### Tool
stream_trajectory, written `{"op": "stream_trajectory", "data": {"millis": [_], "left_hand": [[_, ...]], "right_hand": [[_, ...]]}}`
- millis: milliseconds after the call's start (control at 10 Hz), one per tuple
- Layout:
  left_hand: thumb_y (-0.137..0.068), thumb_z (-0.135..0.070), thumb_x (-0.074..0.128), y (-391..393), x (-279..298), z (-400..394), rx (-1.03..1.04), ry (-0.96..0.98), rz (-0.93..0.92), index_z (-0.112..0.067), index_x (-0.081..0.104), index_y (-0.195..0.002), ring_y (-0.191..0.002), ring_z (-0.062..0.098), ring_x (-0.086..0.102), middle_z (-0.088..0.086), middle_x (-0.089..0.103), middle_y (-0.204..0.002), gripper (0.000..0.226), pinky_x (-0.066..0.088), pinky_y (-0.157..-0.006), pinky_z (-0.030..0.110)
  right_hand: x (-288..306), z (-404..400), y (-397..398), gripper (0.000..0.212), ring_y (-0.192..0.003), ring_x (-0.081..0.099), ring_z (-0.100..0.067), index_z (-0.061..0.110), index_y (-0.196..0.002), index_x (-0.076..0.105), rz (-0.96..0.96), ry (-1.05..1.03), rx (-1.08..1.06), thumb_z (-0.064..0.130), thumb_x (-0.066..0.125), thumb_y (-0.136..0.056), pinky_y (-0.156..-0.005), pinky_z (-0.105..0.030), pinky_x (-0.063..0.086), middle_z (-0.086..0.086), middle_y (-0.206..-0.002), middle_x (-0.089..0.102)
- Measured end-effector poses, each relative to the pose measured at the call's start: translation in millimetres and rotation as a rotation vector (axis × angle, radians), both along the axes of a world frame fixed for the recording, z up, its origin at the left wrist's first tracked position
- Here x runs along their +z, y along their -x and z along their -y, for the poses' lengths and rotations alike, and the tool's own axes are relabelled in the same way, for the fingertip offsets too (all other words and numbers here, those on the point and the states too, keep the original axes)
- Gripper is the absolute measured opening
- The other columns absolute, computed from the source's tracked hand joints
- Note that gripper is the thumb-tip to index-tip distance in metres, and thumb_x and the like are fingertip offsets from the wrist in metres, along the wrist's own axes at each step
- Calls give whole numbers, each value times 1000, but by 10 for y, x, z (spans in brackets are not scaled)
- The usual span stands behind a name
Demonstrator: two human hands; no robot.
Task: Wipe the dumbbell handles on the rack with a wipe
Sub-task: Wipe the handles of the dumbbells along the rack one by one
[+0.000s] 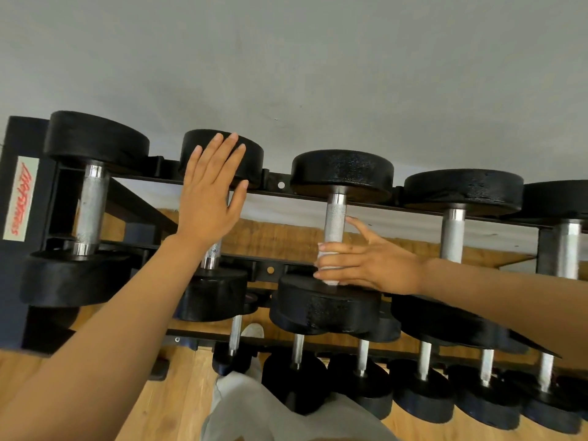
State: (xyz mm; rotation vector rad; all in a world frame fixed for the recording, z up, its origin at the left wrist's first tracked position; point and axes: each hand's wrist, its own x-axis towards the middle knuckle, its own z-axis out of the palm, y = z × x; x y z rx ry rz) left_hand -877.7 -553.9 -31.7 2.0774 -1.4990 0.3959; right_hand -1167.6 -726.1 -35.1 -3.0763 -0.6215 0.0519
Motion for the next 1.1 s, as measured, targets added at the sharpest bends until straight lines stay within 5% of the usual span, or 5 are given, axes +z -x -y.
{"op": "stream_trajectory", "data": {"millis": [200,500,700,900,1100], "left_hand": [[-102,-24,47,0,9,1,2,-20,6,-8,36,-151,-151,25,17,10,30,-160,53,4,-124,40],[-103,-28,43,9,35,1,20,-64,-2,-9,35,-152,-152,23,15,9,27,-161,53,3,-124,40],[-103,-28,41,22,51,-13,23,-97,-9,-10,34,-152,-152,21,12,8,26,-161,53,2,-124,39],[-103,-28,41,46,82,-10,44,-109,-21,-9,35,-152,-152,21,13,8,27,-161,52,1,-124,37],[-103,-25,45,15,99,-17,41,-156,-12,-11,32,-153,-152,17,8,8,25,-162,54,-2,-124,34]], "right_hand": [[38,213,-256,45,-144,31,-20,13,-147,39,215,-18,-376,24,37,-104,-115,-41,28,-4,-152,40],[-95,101,0,49,-149,17,-15,20,-151,31,69,35,-72,23,36,-102,-121,-48,8,3,-158,28],[-189,116,-162,50,-150,4,-17,9,-152,20,213,-114,-479,28,22,-107,-123,-32,1,-8,-159,20],[-224,134,-25,46,-148,19,-15,18,-151,28,136,-66,-33,28,29,-106,-123,-38,8,0,-158,26],[-239,246,-148,53,-150,1,-11,9,-152,21,228,-184,-439,19,31,-101,-122,-29,0,-7,-159,21]]}}
